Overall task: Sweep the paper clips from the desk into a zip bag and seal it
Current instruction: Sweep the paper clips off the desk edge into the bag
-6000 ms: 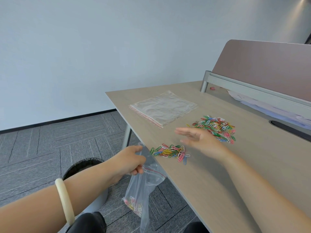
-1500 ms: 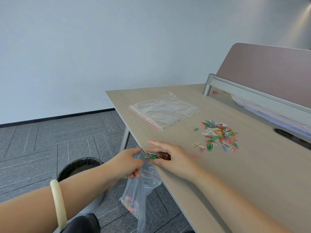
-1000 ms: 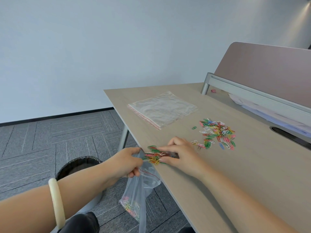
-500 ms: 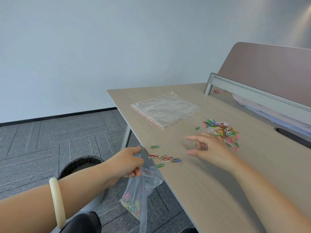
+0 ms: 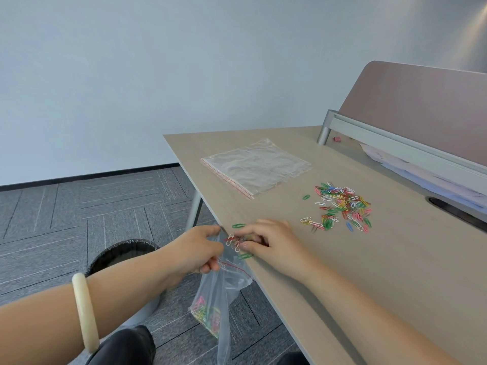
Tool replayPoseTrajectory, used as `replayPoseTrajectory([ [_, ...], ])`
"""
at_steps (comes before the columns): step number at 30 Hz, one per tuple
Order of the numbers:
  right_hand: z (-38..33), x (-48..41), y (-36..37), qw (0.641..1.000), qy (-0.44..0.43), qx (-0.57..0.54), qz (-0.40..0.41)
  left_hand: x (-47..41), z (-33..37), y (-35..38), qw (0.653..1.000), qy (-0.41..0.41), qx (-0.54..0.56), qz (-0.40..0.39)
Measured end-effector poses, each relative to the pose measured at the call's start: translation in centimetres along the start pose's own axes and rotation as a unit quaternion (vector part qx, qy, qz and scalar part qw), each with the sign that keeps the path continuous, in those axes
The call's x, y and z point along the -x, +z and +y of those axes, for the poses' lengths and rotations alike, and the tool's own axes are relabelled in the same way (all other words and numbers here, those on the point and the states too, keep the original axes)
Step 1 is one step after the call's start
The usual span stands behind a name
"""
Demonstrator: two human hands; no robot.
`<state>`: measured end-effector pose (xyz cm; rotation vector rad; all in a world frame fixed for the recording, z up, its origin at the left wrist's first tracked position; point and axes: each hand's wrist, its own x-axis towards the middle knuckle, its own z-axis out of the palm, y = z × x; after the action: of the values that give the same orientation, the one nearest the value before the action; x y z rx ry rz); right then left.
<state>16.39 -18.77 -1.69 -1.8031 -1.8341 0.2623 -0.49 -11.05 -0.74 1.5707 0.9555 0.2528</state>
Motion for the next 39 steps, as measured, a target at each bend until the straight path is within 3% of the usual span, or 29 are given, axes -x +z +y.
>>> replayPoseTrajectory([
  [4, -1.0, 0.1, -0.4, 0.982, 0.044, -0.183, 0.016, 0.2, -0.1, -0.3, 1.0, 0.001, 0.002, 0.0],
  [7, 0.0, 0.5, -2.0, 0.994, 0.047, -0.091, 0.038, 0.4, -0.2, -0.4, 1.0, -0.001, 0.003, 0.003],
  [11, 1.3, 0.6, -1.5, 0.988, 0.02, 0.119, -0.093, 0.5, -0.2, -0.4, 1.0, -0.003, -0.002, 0.006],
  [19, 0.5, 0.2, 0.1, 0.998, -0.061, 0.018, -0.011, 0.7, 0.1, -0.3, 1.0, -0.001, -0.004, 0.01],
  [22, 1.6, 1.0, -1.8, 0.999, -0.013, 0.014, 0.027, 0.8, 0.1, -0.3, 1.0, -0.001, -0.004, 0.008],
  [24, 3.4, 1.7, -3.3, 0.994, 0.056, 0.093, 0.029, 0.7, 0.0, -0.2, 1.0, -0.002, -0.005, 0.005],
  [26, 5.9, 2.5, -4.8, 0.962, 0.181, 0.2, 0.028, 0.5, -0.1, -0.2, 1.0, -0.003, -0.009, -0.001],
  [28, 8.2, 3.0, -6.1, 0.927, 0.295, 0.223, 0.059, 0.5, -0.1, -0.1, 1.0, -0.004, -0.013, -0.007],
  [30, 10.1, 2.7, -7.0, 0.903, 0.357, 0.229, 0.072, 0.5, 0.0, 0.0, 1.0, -0.003, -0.017, -0.011],
  [34, 12.6, 0.8, -8.0, 0.883, 0.391, 0.248, 0.069, 0.5, 0.4, 0.3, 1.0, 0.0, -0.026, -0.012],
  [39, 15.0, -1.3, -8.8, 0.891, 0.393, 0.226, 0.039, 0.6, 0.6, 0.2, 0.999, -0.002, -0.031, -0.009],
])
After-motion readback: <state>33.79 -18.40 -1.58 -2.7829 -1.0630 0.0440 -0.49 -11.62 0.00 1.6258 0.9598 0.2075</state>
